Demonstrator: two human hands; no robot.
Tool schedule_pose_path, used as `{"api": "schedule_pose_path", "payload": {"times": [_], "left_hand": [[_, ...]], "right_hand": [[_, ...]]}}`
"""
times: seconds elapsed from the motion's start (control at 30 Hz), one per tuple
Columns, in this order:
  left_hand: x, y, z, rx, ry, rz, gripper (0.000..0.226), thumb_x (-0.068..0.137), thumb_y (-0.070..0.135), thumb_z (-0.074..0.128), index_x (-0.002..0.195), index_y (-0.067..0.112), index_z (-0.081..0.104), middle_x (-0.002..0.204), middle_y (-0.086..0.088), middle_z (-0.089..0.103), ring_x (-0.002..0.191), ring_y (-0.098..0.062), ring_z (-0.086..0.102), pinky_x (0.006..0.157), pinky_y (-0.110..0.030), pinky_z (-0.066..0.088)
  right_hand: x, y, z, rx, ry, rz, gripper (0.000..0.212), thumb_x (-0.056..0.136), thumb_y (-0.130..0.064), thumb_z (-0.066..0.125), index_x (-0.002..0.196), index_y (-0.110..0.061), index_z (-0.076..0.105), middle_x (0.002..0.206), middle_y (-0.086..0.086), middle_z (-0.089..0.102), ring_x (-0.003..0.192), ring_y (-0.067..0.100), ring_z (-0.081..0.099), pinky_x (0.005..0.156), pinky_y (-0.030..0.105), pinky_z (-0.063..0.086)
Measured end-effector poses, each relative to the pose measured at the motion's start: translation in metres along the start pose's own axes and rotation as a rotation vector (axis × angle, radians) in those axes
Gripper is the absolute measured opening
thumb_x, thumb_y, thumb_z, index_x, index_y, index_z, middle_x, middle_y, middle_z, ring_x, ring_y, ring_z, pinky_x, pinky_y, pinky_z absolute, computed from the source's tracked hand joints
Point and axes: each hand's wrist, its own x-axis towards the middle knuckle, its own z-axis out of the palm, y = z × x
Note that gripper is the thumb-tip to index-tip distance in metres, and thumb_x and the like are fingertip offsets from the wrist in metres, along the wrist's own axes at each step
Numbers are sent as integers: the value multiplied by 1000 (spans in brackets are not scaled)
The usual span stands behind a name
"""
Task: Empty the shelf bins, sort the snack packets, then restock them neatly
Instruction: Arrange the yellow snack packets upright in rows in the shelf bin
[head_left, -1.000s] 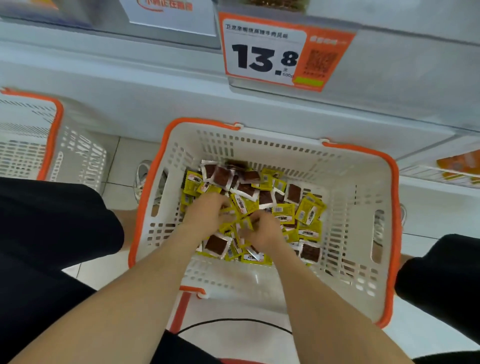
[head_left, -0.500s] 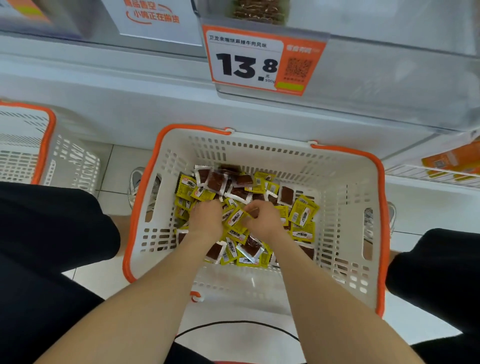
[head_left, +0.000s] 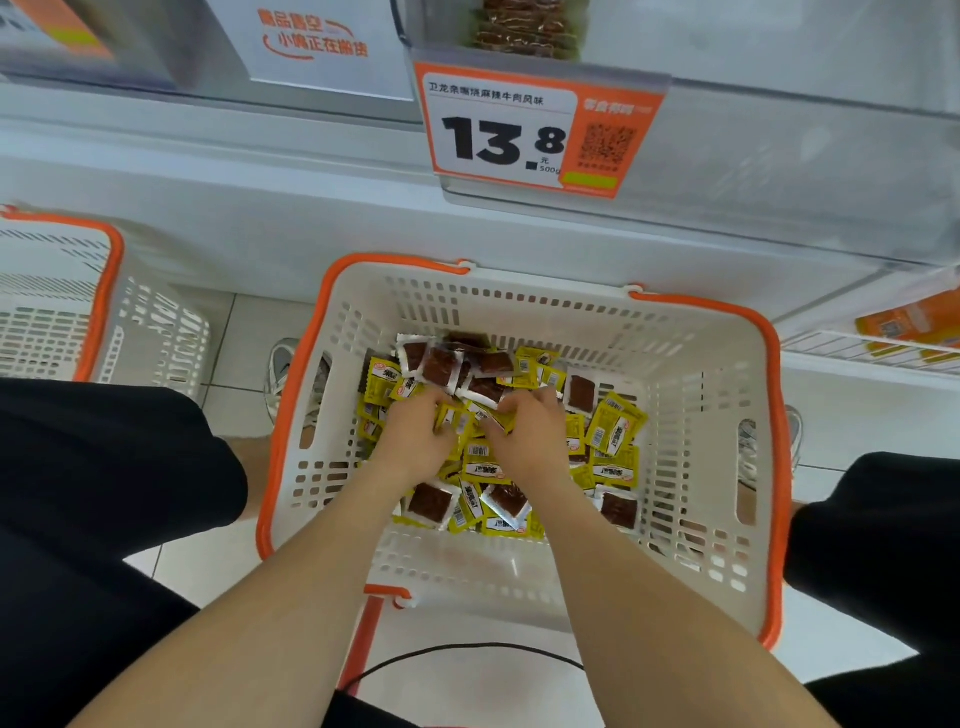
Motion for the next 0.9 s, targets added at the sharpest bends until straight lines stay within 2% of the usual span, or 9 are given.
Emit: {"api": "schedule_pose_path", "payload": {"times": [0.1, 0.23, 0.3, 0.4, 0.47, 0.53, 0.63, 0.73, 0.9], "left_hand": [[5, 4, -7, -164, 54, -49, 16, 96, 16, 66, 111, 13, 69, 94, -12, 72, 73, -22, 63, 68, -32, 50], [12, 7, -20, -410, -53, -201, 17, 104, 20, 59, 121, 19, 60, 87, -1, 60, 63, -11, 48, 57, -27, 41], [16, 4, -21, -437, -59, -226, 19, 103, 17, 59, 122, 20, 58, 77, 2, 53, 50, -5, 41, 48, -22, 35], [17, 10, -20, -501, -23, -233, 17, 101, 12, 60, 117, 19, 62, 80, 0, 56, 42, -1, 40, 45, -17, 37], [14, 16, -19, -573, -36, -231, 21, 102, 12, 58, 117, 23, 66, 106, -2, 64, 63, -3, 56, 60, -25, 52], [13, 21, -18, -653, -93, -253, 27, 104, 14, 54, 118, 31, 68, 125, -6, 67, 91, -20, 65, 82, -41, 58], [13, 34, -18, -944, -201, -347, 23, 105, 22, 57, 125, 25, 69, 129, -18, 70, 111, -33, 71, 87, -49, 61], [10, 40, -19, -964, -305, -359, 35, 99, 41, 71, 130, 26, 68, 135, -1, 66, 123, -23, 64, 90, -46, 60], [9, 28, -18, -857, -167, -348, 29, 103, 9, 61, 123, 27, 70, 122, -12, 73, 104, -27, 72, 78, -36, 56]], "right_hand": [[3, -8, 4, 32, 21, 52, 38, 89, -36, 81, 117, -19, 61, 121, 3, 58, 115, 27, 56, 96, 41, 49], [4, -10, 7, 10, 5, 75, 56, 80, -29, 90, 116, -19, 49, 104, 2, 64, 96, 27, 63, 74, 38, 50], [4, -5, 1, 188, -52, 110, 56, 78, -22, 91, 115, -20, 49, 87, 1, 62, 79, 22, 63, 58, 26, 42], [4, 9, -11, 538, -118, 232, 49, 75, -24, 94, 115, -20, 65, 87, 9, 66, 72, 19, 66, 60, 25, 47], [1, 14, -17, 799, -162, 345, 46, 78, -21, 93, 118, -15, 70, 93, 11, 70, 73, 20, 69, 67, 29, 54], [-3, 9, -19, 1002, -190, 430, 41, 85, -14, 87, 121, -9, 69, 90, 8, 74, 76, 20, 68, 72, 31, 55], [-7, -3, -19, 1156, -273, 435, 36, 89, -8, 81, 122, -4, 67, 92, 11, 77, 80, 23, 69, 73, 32, 54], [-11, -12, -21, 1034, -271, 363, 39, 82, -16, 89, 115, -7, 70, 93, 10, 78, 78, 22, 74, 68, 28, 56], [-11, 0, -28, 796, -252, 306, 13, 88, -24, 83, 95, -13, 82, 97, 4, 80, 74, 16, 74, 62, 25, 52]]}}
